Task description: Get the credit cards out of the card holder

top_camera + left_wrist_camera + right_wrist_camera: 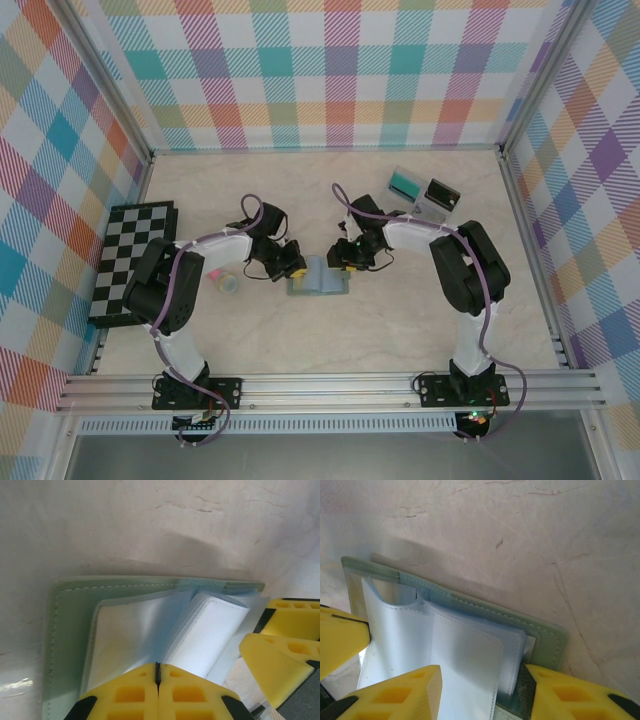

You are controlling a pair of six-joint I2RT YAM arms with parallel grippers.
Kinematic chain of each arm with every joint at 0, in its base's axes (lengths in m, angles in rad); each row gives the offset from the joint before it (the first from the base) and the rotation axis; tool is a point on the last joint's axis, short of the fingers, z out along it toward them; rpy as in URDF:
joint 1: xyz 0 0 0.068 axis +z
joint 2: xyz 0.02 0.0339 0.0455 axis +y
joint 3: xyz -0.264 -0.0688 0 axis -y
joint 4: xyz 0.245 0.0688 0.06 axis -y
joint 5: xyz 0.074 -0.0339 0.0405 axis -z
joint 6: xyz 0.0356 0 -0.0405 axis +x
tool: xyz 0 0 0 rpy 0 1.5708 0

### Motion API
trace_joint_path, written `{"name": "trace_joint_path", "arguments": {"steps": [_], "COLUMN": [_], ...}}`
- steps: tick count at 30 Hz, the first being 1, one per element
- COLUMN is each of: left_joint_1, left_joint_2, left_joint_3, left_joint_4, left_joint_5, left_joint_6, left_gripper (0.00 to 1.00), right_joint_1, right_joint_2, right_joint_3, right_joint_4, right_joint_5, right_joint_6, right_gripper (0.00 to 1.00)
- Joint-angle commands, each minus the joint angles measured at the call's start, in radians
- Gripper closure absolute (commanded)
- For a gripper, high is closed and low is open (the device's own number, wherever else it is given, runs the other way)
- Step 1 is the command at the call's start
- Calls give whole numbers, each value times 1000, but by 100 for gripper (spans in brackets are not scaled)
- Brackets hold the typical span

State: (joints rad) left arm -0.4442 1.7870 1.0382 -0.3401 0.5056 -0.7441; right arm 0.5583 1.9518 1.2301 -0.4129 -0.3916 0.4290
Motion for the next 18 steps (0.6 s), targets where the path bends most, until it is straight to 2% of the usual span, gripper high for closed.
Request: {"name": "trace_joint_path", "arguments": {"steps": [1,5,12,18], "left_joint_1": [-24,-27,-33,-36], "left_joint_2": [20,28,2,-9], "left_joint_3": [0,3,2,2], "left_joint_4": [18,32,123,128], "left_joint_5": [34,57,147,163], "left_joint_6": [2,0,-2,3], "left_gripper": [97,95,85,84], "right_joint_1": [12,12,13,12], "right_joint_2": [32,29,22,12], "right_joint_3": [11,11,15,19], "right_joint_4": [-33,-37,-41,-48], "right_joint_5": [-23,-17,-11,1], "right_joint_6": [-8,-6,0,7], "right_gripper": [55,55,55,56]}}
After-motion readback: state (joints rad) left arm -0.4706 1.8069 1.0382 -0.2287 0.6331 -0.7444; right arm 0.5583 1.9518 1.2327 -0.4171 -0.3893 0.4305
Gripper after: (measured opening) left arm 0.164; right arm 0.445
